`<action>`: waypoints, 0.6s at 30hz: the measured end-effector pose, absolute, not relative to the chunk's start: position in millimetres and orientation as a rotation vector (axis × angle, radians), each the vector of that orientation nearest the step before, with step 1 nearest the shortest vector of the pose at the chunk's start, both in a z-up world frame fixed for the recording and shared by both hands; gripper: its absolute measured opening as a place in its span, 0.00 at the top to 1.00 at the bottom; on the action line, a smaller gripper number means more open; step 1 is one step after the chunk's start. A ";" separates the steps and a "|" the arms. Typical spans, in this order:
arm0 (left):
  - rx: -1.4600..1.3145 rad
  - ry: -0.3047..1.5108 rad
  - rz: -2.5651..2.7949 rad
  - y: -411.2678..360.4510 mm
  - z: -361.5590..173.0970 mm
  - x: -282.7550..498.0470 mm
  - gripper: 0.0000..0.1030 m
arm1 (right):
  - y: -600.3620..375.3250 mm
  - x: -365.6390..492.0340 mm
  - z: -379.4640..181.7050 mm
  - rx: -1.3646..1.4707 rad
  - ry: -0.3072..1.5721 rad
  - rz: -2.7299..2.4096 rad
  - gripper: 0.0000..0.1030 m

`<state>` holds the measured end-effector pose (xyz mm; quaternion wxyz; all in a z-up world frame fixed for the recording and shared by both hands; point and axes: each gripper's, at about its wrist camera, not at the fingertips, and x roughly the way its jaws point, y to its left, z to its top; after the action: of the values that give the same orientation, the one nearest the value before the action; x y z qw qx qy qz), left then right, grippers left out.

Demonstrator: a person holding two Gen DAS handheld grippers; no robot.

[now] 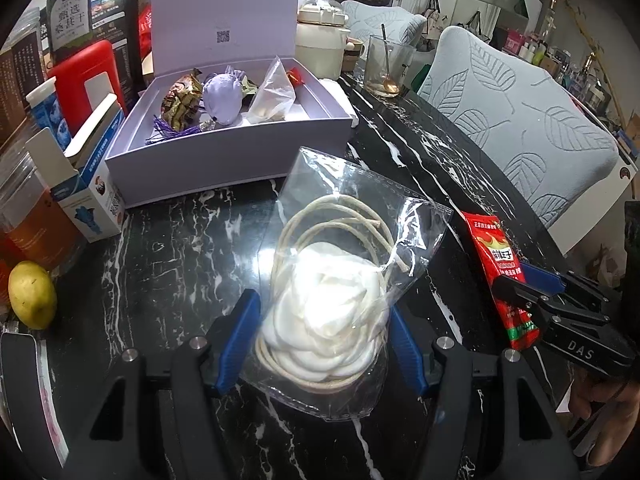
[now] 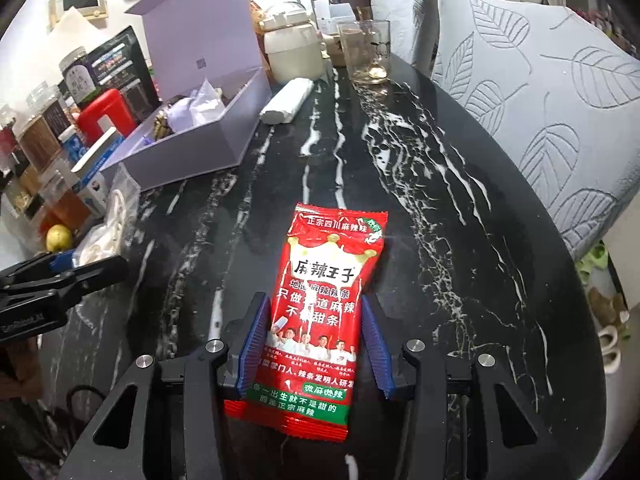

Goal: Organize soft objects
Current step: 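Lift the cord bag and red snack packet and carry both over the gift box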

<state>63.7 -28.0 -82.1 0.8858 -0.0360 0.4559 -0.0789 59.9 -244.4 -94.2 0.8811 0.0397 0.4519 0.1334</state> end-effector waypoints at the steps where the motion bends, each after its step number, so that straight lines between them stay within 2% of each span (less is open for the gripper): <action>1: -0.076 0.945 -0.163 -27.2 -81.5 63.2 0.39 | -243.5 58.9 -92.5 0.085 0.937 0.284 0.56; 18: -0.107 0.869 -0.117 -4.2 -54.9 41.3 0.39 | -217.0 39.2 -57.5 0.126 0.854 0.436 0.56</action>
<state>41.3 -4.2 -54.9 0.9041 -0.0519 0.4203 -0.0568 39.2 -217.0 -57.5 0.8854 0.0605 0.4105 0.2095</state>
